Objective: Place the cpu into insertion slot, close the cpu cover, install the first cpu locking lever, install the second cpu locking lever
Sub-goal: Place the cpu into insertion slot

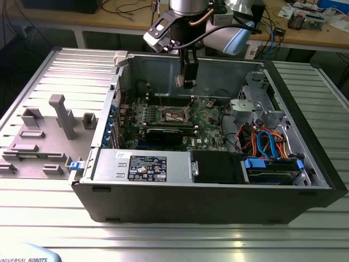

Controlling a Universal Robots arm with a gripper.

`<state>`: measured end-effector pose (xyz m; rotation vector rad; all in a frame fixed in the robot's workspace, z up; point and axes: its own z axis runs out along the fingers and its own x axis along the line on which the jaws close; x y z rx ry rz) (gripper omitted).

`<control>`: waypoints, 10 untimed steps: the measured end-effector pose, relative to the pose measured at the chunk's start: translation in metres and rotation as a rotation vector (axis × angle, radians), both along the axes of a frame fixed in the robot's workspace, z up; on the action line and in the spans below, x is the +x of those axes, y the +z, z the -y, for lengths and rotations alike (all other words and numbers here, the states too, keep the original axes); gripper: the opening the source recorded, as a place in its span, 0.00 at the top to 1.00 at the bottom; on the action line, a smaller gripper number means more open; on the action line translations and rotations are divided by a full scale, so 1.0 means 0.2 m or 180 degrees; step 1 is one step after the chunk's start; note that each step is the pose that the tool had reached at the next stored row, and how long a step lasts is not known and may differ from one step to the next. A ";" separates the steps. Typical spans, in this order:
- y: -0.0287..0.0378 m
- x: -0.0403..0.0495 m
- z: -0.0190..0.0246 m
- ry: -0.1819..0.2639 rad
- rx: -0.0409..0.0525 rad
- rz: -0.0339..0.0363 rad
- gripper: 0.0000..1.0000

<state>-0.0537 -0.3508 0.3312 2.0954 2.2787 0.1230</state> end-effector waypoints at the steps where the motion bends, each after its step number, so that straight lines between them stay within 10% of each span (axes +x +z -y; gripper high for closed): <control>1: 0.000 0.000 0.000 -0.0049 -0.0001 0.0000 0.46; 10: -0.022 -0.002 0.000 -0.0174 -0.0003 0.0003 0.46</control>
